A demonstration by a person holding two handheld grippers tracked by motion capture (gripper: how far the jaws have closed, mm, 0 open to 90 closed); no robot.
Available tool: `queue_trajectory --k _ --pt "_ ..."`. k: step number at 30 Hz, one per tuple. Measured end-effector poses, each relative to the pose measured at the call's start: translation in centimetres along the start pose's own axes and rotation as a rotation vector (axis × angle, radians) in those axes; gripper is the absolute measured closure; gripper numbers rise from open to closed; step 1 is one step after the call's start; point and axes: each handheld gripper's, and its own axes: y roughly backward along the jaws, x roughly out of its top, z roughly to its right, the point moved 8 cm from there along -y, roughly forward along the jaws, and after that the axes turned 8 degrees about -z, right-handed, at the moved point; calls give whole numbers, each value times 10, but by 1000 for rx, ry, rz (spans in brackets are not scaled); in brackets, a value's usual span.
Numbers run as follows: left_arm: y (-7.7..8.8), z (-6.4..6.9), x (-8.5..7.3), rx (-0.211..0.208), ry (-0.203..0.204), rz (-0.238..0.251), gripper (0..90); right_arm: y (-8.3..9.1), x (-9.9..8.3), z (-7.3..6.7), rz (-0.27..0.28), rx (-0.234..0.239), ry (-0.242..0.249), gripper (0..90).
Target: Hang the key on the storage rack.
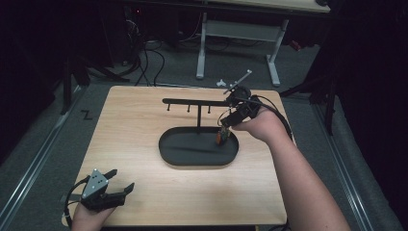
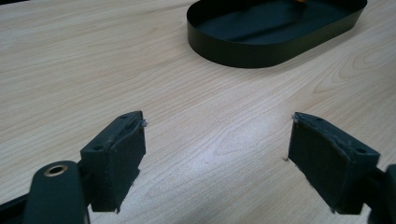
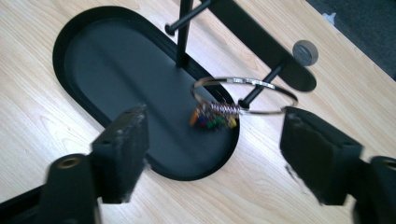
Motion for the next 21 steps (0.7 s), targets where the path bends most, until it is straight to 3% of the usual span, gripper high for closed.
queue_trajectory --k 5,13,14,16,21 --pt "0 -1 0 4 1 2 186 -4 -14 -5 31 9 -31 208" --pt "0 0 0 5 4 -2 183 -21 -42 -10 95 -13 -68 151" --pt "-1 0 -1 6 3 -3 183 -27 -50 -9 105 -42 -76 142" --pt "-1 -1 -1 6 3 -4 183 -30 -55 -9 112 -36 -81 132" --pt "0 0 -1 7 1 -1 183 -55 -85 -13 124 -18 -119 91"
